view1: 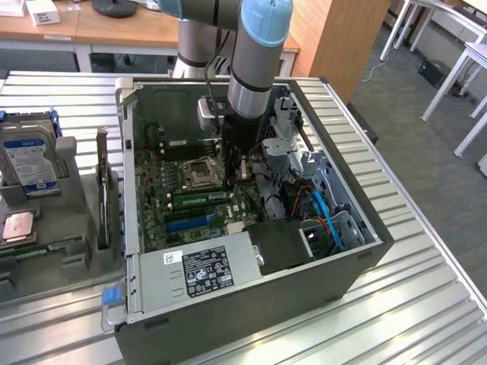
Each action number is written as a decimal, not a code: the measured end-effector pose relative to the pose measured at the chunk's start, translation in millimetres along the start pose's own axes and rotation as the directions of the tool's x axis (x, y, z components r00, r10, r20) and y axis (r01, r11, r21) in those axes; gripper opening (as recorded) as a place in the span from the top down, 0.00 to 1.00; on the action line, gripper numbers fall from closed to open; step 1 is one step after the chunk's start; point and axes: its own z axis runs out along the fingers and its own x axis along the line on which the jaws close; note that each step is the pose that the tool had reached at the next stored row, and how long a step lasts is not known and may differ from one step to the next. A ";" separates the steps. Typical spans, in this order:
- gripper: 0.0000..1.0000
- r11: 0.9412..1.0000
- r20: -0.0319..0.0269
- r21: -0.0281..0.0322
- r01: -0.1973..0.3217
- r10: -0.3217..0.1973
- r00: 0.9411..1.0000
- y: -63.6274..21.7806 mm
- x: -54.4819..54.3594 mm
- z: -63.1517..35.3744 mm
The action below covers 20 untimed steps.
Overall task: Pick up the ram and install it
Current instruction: 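Press down the ram until it locks into place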
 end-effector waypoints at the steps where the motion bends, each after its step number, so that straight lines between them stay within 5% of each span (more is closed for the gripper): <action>1: 0.90 1.000 0.000 0.000 0.000 0.000 1.000 0.0 0.0 0.0; 20: 0.90 1.000 0.000 0.000 0.000 0.000 1.000 0.0 0.0 0.0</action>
